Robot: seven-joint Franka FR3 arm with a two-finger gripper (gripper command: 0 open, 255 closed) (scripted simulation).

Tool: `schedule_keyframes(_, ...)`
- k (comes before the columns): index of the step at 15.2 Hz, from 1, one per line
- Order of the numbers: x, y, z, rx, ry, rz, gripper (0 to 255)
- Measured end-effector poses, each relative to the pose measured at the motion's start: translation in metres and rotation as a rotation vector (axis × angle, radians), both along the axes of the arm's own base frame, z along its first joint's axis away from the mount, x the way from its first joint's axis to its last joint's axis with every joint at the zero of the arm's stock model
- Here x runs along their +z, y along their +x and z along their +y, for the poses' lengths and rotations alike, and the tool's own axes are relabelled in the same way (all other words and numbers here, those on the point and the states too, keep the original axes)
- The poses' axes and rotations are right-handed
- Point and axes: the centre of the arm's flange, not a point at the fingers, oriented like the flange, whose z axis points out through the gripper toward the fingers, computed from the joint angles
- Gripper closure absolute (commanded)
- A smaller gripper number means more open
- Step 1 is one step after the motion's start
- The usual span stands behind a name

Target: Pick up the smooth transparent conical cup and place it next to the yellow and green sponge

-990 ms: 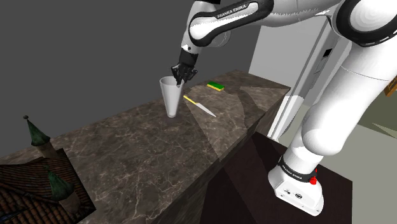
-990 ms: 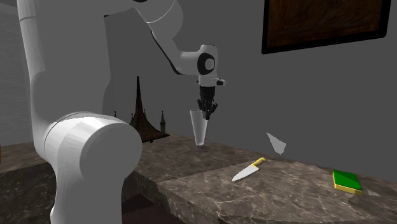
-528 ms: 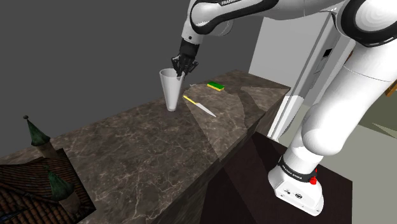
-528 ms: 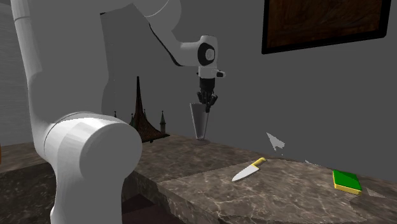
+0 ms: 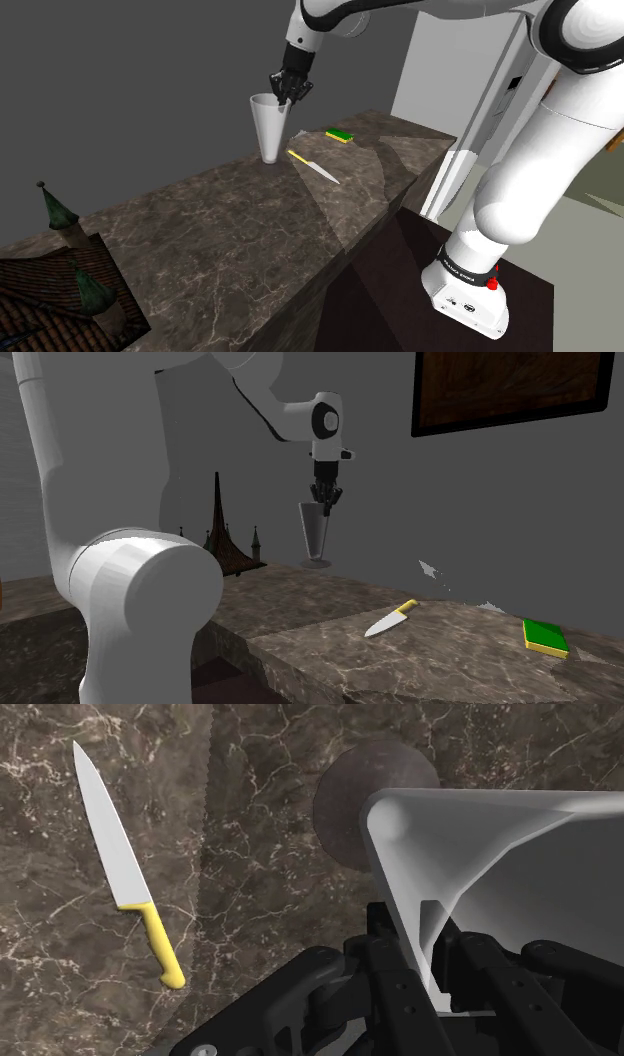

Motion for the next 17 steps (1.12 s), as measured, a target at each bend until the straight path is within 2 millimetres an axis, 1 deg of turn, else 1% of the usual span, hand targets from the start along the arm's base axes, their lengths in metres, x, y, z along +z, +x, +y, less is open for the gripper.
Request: schedule_keyframes(17, 0.089, 0.000, -0.001, 0.000, 0.000, 0.000, 255)
